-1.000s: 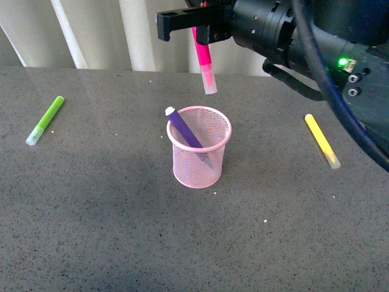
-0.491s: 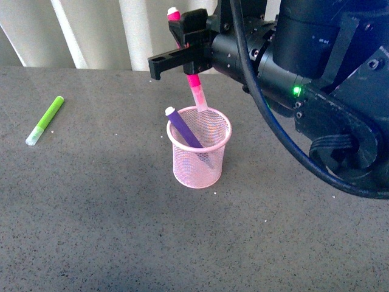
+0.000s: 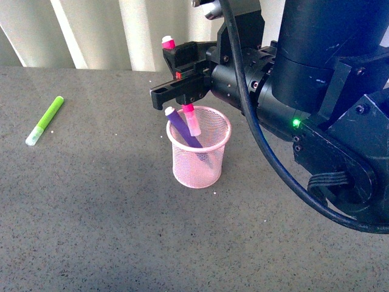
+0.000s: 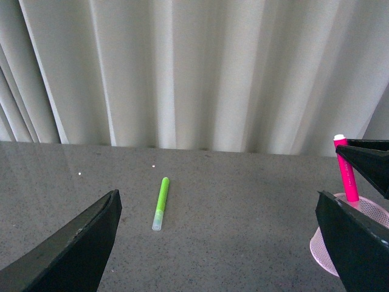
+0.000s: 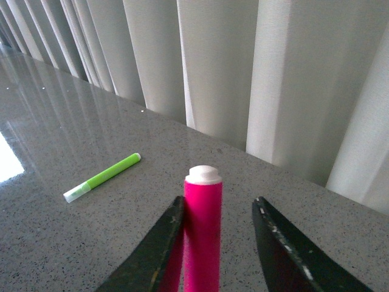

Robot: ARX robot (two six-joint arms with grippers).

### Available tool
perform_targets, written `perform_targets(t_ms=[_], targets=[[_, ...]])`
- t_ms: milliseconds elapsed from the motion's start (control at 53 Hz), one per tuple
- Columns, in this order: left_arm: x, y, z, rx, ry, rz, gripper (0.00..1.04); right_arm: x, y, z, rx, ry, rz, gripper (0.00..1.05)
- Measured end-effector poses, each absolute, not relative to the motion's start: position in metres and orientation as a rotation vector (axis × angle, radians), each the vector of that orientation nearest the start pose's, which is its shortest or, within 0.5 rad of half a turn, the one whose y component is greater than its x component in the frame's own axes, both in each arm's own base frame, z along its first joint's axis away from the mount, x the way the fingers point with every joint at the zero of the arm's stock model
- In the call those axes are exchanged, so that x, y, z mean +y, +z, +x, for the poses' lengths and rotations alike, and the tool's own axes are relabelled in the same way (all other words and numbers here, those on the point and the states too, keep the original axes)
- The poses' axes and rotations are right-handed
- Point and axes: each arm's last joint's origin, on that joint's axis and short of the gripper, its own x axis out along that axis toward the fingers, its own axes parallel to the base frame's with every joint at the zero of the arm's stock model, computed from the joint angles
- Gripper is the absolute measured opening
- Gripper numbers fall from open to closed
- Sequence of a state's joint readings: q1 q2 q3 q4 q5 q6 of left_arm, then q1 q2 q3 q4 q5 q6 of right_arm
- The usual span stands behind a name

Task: Insert purple and pink pens into pink cup

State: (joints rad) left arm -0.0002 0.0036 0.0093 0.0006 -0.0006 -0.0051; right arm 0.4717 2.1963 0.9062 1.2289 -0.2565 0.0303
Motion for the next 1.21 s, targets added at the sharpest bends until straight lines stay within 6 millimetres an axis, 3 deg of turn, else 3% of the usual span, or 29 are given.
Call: perform_targets(t_ms=[358, 566, 811, 925, 1038, 1113, 1208], targets=[[0.0, 0.166, 0.097, -0.006, 0.0, -0.005, 0.98, 0.175, 0.089, 0.348, 0.093, 0.71, 0.03, 0.99], [0.0, 0.166, 0.097, -0.006, 0.0, -0.005, 0.98, 0.171, 0.098, 0.345, 0.075, 0.675, 0.035, 0.98], [0.0, 0.166, 0.097, -0.006, 0.0, -0.005, 0.98, 0.136, 0.153, 0.332, -0.032, 0.495, 0.07, 0.98], [0.0, 0.166, 0.097, -0.006, 0.0, -0.005, 0.98, 0.101, 0.184, 0.31, -0.11, 0.383, 0.081, 0.98], [0.0, 0.166, 0.097, -0.006, 0.0, -0.005, 0.98, 0.044, 0.22, 0.266, -0.213, 0.235, 0.082, 0.98], [0.0, 0.166, 0.097, -0.006, 0.0, -0.005, 0.98, 0.011, 0.233, 0.23, -0.274, 0.146, 0.072, 0.98], [0.0, 0.166, 0.097, -0.006, 0.0, -0.005, 0.98, -0.011, 0.236, 0.191, -0.333, 0.082, 0.046, 0.98]])
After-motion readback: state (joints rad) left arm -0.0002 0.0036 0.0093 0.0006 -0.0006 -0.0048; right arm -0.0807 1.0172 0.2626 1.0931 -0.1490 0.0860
